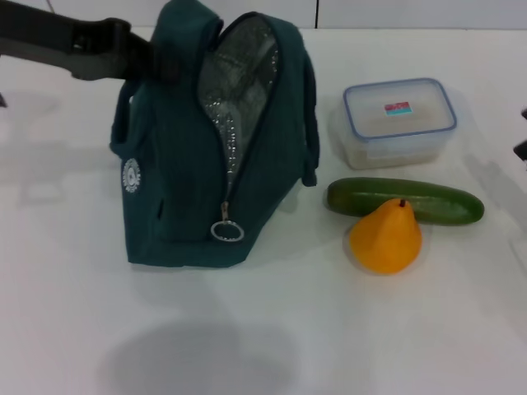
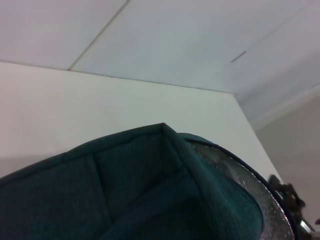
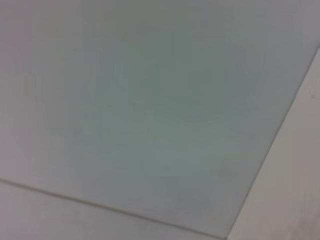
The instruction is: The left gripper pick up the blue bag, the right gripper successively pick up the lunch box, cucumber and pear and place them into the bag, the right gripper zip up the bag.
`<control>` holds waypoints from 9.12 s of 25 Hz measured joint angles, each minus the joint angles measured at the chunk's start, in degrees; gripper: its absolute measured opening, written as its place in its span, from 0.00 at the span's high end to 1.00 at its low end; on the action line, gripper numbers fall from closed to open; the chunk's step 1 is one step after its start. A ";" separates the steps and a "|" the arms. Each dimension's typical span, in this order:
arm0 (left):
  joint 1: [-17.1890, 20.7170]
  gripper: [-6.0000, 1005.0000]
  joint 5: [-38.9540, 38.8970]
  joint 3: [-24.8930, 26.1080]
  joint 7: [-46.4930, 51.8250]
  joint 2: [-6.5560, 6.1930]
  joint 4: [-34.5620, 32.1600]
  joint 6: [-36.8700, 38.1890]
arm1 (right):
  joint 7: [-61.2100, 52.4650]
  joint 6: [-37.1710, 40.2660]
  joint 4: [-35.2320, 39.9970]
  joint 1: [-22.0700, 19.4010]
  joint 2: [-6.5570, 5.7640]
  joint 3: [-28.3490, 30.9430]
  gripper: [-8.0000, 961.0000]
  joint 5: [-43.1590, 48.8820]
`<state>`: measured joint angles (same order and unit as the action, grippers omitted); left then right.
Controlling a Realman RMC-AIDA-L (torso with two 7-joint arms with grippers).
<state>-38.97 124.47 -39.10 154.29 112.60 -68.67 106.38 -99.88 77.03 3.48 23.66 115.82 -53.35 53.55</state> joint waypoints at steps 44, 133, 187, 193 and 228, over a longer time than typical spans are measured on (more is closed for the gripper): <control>-2.37 0.95 0.35 -0.10 -3.27 -0.05 1.43 -1.94 | -1.63 -22.28 -5.90 20.13 0.36 -0.80 0.11 0.31; -0.74 0.95 -2.72 -0.43 -7.91 3.07 8.99 -3.77 | -4.97 13.76 -3.57 23.98 0.36 -15.47 0.86 -10.07; 1.82 0.95 -7.27 -0.38 -8.41 1.54 8.18 -5.14 | -12.69 21.44 47.70 31.30 -15.27 -17.33 0.14 80.78; 1.72 0.95 -7.46 -0.54 -8.07 2.00 7.86 -5.14 | -6.62 21.02 49.85 32.05 -9.82 -16.82 0.08 90.63; 1.35 0.95 -7.43 -0.81 -8.76 2.65 8.02 -5.23 | 5.21 -2.49 36.53 29.52 -0.07 -17.23 0.08 87.88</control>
<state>-37.62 117.05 -39.90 145.53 115.25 -60.64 101.15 -94.66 74.54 40.02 53.18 115.76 -70.57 141.43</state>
